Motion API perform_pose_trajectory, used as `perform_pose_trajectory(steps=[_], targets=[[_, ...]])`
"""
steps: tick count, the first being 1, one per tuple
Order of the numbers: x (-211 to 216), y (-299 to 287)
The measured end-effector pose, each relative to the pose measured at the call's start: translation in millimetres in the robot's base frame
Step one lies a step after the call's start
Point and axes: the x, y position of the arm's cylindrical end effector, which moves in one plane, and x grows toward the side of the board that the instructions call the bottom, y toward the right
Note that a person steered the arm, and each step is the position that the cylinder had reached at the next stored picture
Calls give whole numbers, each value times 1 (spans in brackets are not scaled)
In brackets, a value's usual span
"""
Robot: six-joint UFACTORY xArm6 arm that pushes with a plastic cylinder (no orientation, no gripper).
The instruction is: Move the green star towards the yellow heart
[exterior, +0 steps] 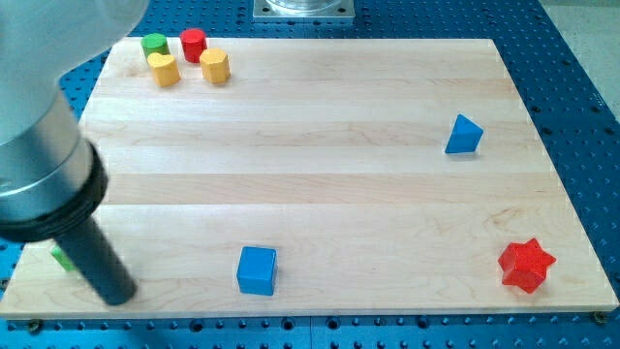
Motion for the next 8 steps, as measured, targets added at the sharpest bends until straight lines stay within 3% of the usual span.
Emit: perform_pose_trajectory(steps=[2,3,4,5,6,7,8], targets=[[-77,-28],[-25,-56],[-72,-61],[-148,-39],[-162,-39],[-116,-83],[-163,-65]])
